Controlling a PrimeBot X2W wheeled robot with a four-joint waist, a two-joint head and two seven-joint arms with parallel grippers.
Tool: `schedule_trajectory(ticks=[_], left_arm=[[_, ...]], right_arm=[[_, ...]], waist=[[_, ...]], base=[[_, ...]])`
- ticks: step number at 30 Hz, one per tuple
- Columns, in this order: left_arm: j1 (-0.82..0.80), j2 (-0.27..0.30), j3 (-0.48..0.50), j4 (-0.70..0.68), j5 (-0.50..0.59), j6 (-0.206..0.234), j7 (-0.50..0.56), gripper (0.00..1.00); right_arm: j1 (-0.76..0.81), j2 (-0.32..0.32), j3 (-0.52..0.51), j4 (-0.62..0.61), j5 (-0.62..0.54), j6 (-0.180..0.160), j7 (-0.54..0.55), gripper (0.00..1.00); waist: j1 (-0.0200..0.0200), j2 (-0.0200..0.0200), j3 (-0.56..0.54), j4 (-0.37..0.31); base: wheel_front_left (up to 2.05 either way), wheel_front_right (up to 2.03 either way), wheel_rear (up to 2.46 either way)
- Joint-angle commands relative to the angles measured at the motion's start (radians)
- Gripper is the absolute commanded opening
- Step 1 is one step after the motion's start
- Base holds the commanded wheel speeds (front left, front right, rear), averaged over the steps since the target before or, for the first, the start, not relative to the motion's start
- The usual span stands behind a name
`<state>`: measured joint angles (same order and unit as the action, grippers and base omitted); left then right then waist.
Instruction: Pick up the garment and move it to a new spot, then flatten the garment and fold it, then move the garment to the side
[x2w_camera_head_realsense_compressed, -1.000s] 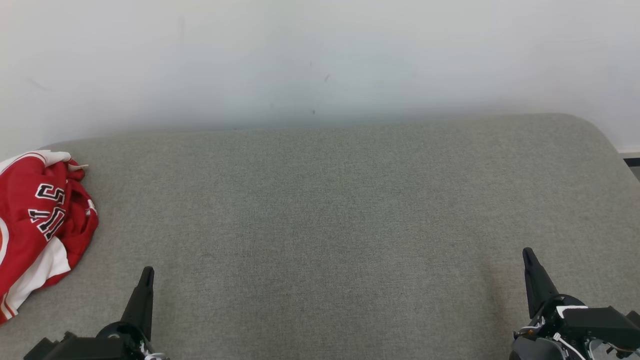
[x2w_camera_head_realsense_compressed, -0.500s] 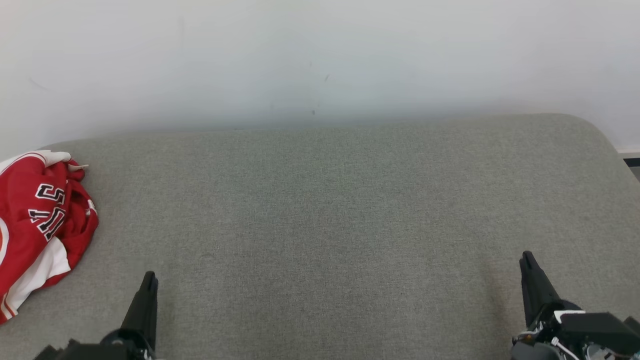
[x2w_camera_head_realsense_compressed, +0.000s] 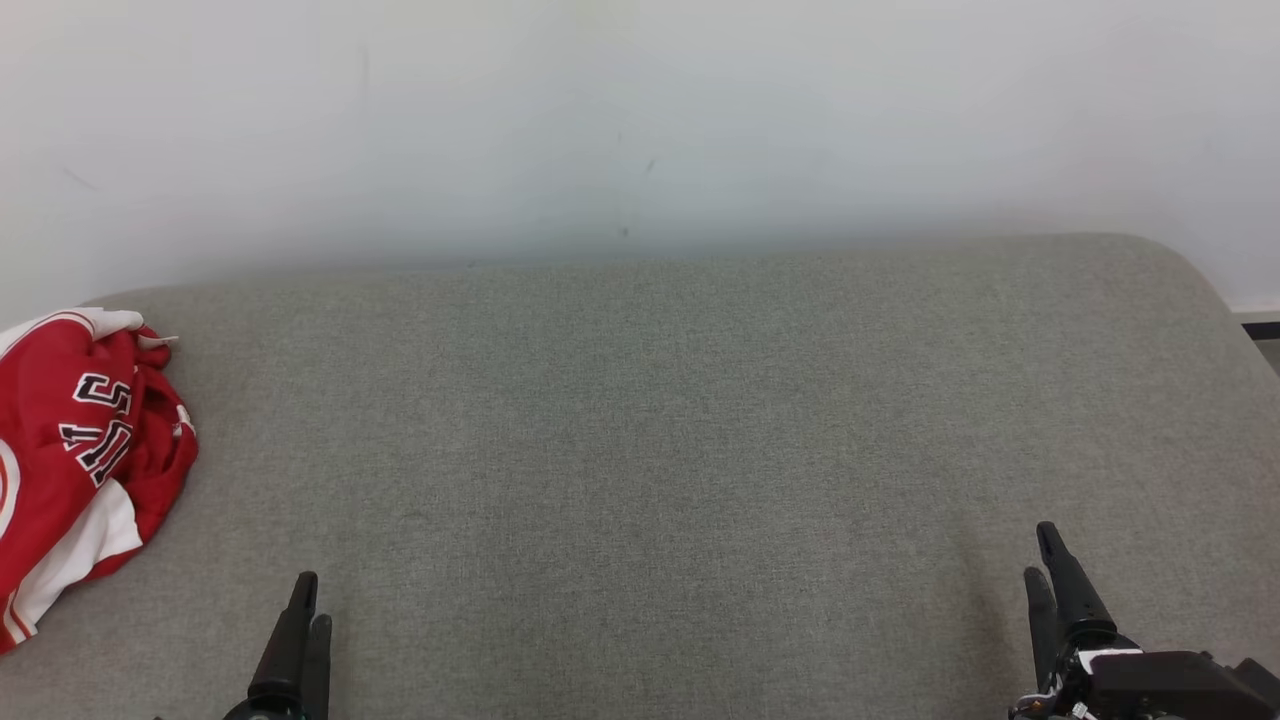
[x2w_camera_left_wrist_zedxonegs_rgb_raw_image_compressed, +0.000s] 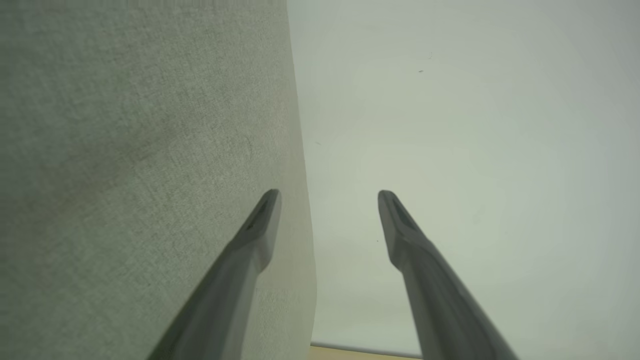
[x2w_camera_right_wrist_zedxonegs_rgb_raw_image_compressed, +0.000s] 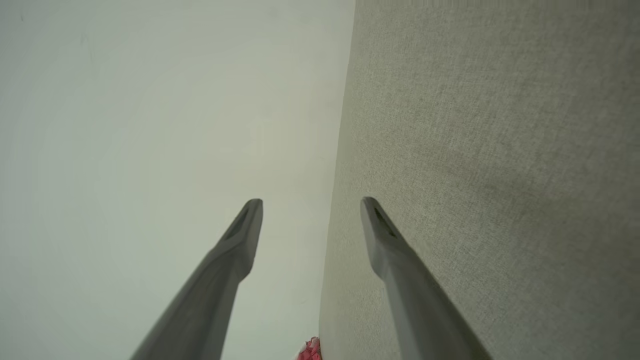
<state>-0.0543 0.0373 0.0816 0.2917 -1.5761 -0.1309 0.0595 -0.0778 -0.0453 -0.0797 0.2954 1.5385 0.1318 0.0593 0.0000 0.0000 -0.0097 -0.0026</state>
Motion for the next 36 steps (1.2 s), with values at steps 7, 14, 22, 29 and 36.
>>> schedule_trajectory(ticks=[7,14,22,29,36], left_arm=[[-0.006,0.006,0.001,-0.015,0.130,0.004,-0.042,1.00],[0.003,0.007,-0.012,-0.026,0.247,0.019,-0.071,1.00],[0.014,0.008,-0.032,-0.042,0.394,0.026,-0.101,1.00],[0.021,0.009,-0.049,-0.046,0.532,0.032,-0.126,1.00],[0.032,0.010,-0.049,-0.058,0.642,0.046,-0.146,1.00]], right_arm=[[-0.002,-0.003,0.001,-0.018,-0.160,0.000,-0.041,1.00],[0.003,-0.004,0.010,-0.016,-0.300,0.000,-0.071,1.00],[0.008,-0.004,0.025,-0.014,-0.488,-0.001,-0.101,1.00],[0.013,-0.004,0.038,-0.011,-0.615,-0.001,-0.126,1.00],[0.019,-0.005,0.044,-0.007,-0.724,-0.001,-0.146,1.00]], waist=[[0.0000,0.0000,-0.006,0.001],[0.0000,0.0000,-0.011,0.001],[0.0000,0.0000,-0.015,0.000],[0.0000,0.0000,-0.020,0.000],[0.0000,0.0000,-0.025,0.000]], base=[[0.00,0.00,0.00],[0.00,0.00,0.00],[0.00,0.00,0.00],[0.00,0.00,0.00],[0.00,0.00,0.00]])
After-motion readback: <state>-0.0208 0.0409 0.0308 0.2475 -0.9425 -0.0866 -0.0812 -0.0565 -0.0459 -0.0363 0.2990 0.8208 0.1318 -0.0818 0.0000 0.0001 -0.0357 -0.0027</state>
